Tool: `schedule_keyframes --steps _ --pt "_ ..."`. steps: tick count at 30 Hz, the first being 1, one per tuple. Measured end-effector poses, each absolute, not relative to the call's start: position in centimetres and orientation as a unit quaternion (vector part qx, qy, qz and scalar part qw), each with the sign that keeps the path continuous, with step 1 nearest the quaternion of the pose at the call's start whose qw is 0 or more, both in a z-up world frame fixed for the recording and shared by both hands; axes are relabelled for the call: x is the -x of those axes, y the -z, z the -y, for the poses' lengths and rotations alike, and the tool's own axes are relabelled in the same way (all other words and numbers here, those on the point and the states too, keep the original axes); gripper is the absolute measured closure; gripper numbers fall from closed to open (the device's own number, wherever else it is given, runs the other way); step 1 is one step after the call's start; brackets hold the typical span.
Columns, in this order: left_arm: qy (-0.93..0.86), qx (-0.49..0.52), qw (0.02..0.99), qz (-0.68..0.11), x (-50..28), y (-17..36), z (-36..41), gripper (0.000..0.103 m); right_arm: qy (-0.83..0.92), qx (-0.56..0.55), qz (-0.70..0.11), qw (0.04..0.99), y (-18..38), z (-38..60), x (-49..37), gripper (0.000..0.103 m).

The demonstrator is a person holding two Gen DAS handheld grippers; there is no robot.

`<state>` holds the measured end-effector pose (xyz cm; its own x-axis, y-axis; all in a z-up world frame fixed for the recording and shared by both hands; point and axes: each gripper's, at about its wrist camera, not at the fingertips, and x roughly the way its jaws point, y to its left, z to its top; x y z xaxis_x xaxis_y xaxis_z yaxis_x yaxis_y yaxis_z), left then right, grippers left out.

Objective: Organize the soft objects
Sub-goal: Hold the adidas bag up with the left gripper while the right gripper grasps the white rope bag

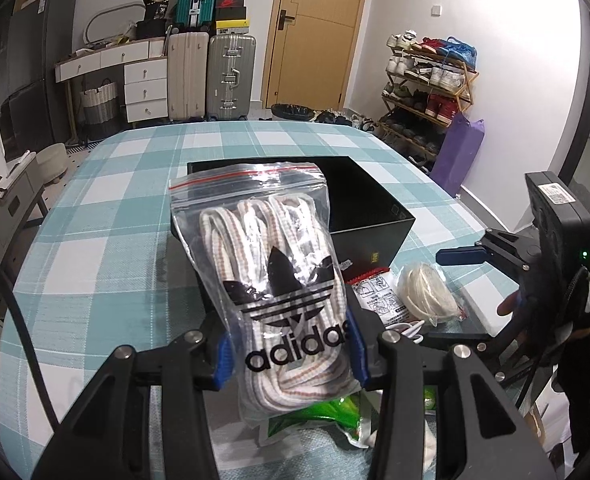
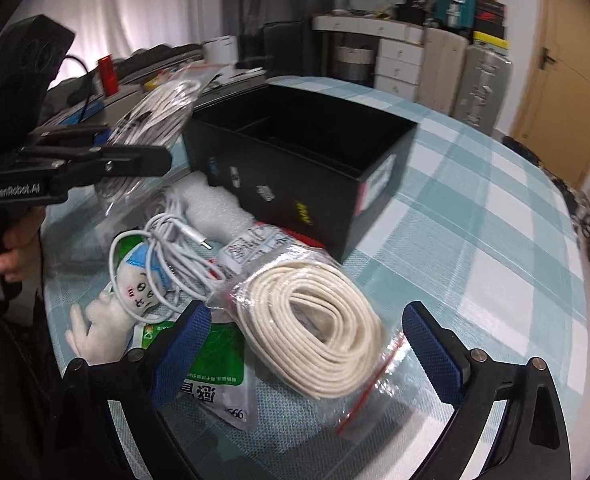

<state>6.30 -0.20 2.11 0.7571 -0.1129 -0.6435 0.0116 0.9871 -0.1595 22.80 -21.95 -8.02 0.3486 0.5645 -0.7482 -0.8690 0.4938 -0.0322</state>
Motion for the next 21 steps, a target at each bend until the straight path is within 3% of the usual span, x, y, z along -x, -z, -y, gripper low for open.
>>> schedule_keyframes --steps 5,8,13,21 --pt "0.033 0.073 0.935 -0.346 -6.2 -2.1 0.0 0.059 -0.481 0.233 -0.355 0.767 8.5 21.4 -23.8 0.006" --pt "0.032 0.073 0.935 -0.346 -6.1 -2.2 -0.1 0.059 -0.49 0.235 -0.37 0.754 9.2 21.3 -24.7 0.021" --pt "0.026 0.078 0.935 -0.344 -6.0 -2.3 -0.6 0.059 -0.49 0.227 -0.372 0.756 9.2 21.8 -24.7 0.036" --pt "0.02 0.079 0.937 -0.339 -5.7 -2.5 -0.5 0.059 -0.481 0.197 -0.361 0.774 8.4 23.7 -22.9 0.072"
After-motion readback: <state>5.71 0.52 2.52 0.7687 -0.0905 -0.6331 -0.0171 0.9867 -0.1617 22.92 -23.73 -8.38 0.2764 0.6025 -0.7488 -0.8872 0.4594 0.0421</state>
